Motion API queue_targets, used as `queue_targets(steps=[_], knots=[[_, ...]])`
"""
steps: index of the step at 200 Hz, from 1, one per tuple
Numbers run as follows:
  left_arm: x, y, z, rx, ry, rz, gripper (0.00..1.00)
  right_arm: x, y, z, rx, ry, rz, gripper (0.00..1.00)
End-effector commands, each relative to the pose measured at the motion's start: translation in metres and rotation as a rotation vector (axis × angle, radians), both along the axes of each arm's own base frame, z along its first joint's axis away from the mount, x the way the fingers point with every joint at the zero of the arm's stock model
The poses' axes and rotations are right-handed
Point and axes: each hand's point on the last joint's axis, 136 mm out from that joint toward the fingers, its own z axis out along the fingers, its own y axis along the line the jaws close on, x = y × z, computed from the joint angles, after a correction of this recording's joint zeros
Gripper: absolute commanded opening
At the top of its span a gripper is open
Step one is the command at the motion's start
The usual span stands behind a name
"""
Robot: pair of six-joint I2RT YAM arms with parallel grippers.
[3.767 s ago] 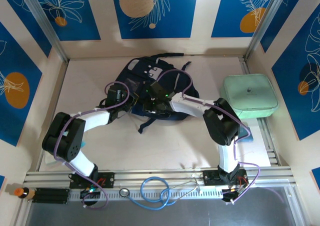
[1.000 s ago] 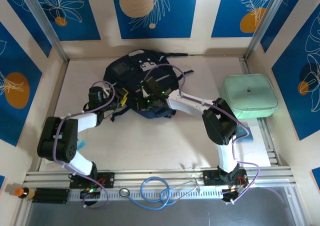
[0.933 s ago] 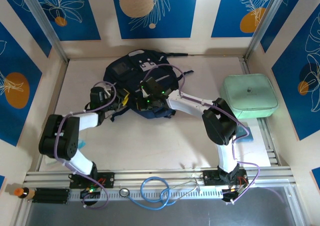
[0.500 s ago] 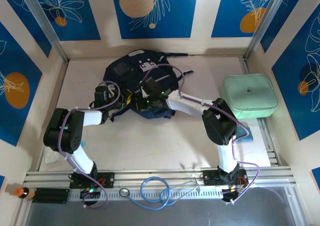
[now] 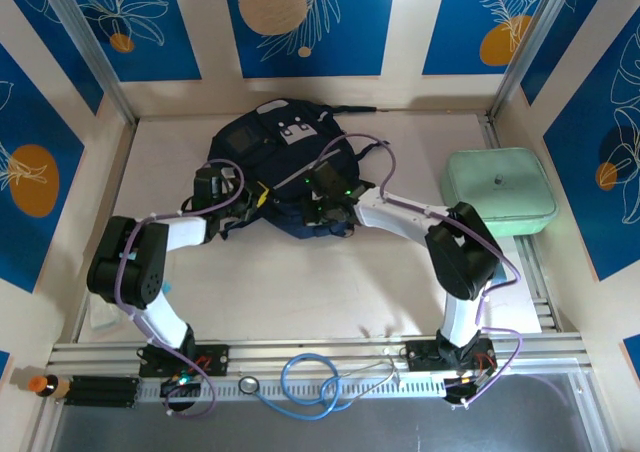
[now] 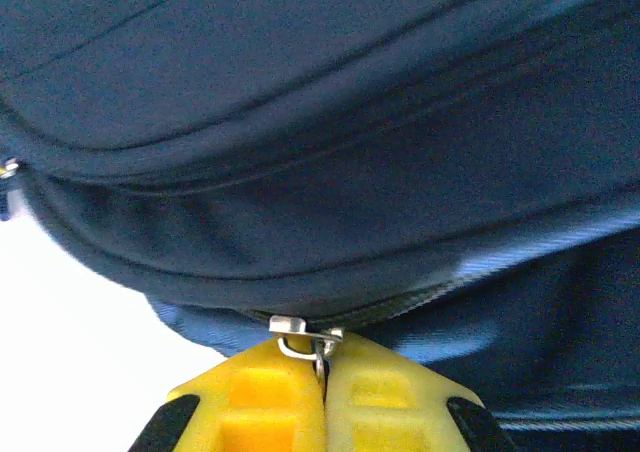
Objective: Pack the student bag
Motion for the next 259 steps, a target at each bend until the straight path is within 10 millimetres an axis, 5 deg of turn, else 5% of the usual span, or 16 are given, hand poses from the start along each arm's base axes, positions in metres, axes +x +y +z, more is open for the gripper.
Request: queue_targets(steps=[1, 70, 125, 179, 200, 236, 259], knots=[[0.013, 0.008, 0.019, 0.032, -0.071, 0.03, 0.0, 0.005, -0.038, 0.0, -0.092, -0.003, -0.08, 0.05], [-0.003, 0.006, 0.01, 0.023, -0.051, 0.001, 0.0, 0.039, -0.102, 0.003, -0.112, 0.023, -0.302, 0.0], [-0.012, 0.003, -0.005, 0.036, -0.031, -0.042, 0.0, -0.001, -0.096, -0.006, -0.092, 0.046, -0.202, 0.0], [0.026, 0.005, 0.001, 0.146, -0.05, -0.086, 0.04, -0.045, -0.051, -0.01, 0.037, 0.054, -0.019, 0.0], [0.036, 0.022, -0.004, 0.207, -0.026, -0.058, 0.17, -0.053, -0.021, -0.007, 0.106, 0.056, 0.048, 0.0], [0.011, 0.077, -0.007, 0.266, 0.026, 0.075, 0.36, -0.056, 0.034, 0.006, 0.185, 0.052, 0.153, 0.0], [-0.015, 0.089, -0.002, 0.309, 0.048, 0.077, 0.42, -0.054, 0.064, 0.012, 0.249, 0.064, 0.213, 0.0]])
